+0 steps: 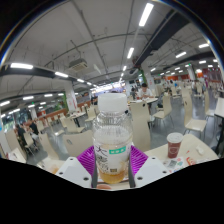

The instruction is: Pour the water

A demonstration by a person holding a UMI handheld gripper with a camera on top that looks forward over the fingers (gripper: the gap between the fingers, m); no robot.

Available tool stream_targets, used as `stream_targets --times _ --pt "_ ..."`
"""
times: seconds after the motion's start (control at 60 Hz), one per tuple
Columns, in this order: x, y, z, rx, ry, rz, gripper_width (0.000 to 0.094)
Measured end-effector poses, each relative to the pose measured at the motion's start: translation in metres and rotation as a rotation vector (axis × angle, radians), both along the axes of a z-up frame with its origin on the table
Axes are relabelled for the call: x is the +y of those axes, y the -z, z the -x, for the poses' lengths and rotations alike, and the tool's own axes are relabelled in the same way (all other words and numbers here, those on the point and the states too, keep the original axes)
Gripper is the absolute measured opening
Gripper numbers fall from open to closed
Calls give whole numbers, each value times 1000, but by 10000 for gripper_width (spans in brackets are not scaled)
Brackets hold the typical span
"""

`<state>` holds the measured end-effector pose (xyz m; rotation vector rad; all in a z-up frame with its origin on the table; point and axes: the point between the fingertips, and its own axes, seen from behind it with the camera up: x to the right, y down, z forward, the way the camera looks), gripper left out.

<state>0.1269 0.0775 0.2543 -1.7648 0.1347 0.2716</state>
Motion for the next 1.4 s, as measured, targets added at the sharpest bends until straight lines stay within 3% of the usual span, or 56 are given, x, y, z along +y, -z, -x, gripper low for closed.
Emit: stream_targets --times 0.25,0.467,0.567,0.717,0.75,0.8,0.85,0.917,1.2,1.4 --pt "4 127 -55 -282 40 127 416" --pt "-6 188 -65 -302 25 203 427" --pt "-5 189 -68 -272 46 167 428" --pt "-6 193 -67 -276 51 199 570" --pt "-12 199 -66 -278 48 236 654" --pt "-21 203 -64 -273 37 279 861" --pt "-32 201 -65 -272 43 300 811" --pt "-48 194 -66 -282 55 315 856" --pt "-164 137 -34 -265 72 420 847" --pt "-240 95 4 -251 74 438 845"
